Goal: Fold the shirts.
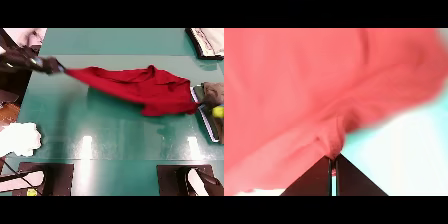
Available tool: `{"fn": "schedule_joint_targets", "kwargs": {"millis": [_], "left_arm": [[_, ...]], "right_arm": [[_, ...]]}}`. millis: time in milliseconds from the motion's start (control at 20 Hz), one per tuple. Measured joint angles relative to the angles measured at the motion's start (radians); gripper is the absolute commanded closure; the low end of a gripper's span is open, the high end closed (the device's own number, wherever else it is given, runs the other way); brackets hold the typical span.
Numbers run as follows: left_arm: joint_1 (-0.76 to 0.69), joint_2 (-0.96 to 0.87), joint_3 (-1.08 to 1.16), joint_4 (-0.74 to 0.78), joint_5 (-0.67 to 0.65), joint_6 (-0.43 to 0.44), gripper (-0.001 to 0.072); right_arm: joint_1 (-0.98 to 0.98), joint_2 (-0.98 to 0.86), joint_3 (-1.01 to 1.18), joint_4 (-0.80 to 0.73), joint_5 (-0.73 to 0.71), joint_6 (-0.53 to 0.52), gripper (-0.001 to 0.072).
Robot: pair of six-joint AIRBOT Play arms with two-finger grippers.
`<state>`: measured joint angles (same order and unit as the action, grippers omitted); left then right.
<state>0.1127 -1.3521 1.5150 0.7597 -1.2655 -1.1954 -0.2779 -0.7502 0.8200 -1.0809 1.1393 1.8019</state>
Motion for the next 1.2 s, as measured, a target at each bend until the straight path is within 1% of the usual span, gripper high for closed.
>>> {"fn": "schedule_joint_targets", "kwargs": {"millis": [100,250,350,550,750,900,1000,1100,1200], "left_arm": [[0.016,0.051,0.149,-0.003,0.024,-0.016,0.0684],[0.026,0.132,0.356,-0.009,0.087,-0.034,0.0684],[0.030,0.198,0.457,-0.010,0.144,-0.038,0.0684],[0.032,0.348,0.537,-0.007,0.265,-0.044,0.0684],[0.033,0.476,0.559,-0.011,0.325,-0.051,0.0684],[0.033,0.546,0.565,-0.056,0.331,-0.064,0.0685],[0.033,0.571,0.562,-0.082,0.314,-0.074,0.0685],[0.033,0.575,0.535,-0.063,0.269,-0.106,0.0685],[0.033,0.556,0.481,-0.002,0.210,-0.150,0.0685]], "right_arm": [[-0.038,0.027,0.153,-0.001,0.003,-0.021,0.0697],[-0.066,0.046,0.381,0.000,-0.058,-0.064,0.0697],[-0.075,0.052,0.520,-0.003,-0.118,-0.101,0.0697],[-0.081,0.056,0.749,-0.011,-0.194,-0.172,0.0697],[-0.083,0.057,0.926,-0.016,-0.199,-0.237,0.0697],[-0.083,0.057,1.036,-0.016,-0.162,-0.282,0.0698],[-0.083,0.038,1.111,-0.015,-0.109,-0.298,0.0698],[-0.083,-0.014,1.184,-0.014,-0.010,-0.306,0.0699],[-0.083,-0.086,1.232,-0.014,0.111,-0.301,0.0699]]}}
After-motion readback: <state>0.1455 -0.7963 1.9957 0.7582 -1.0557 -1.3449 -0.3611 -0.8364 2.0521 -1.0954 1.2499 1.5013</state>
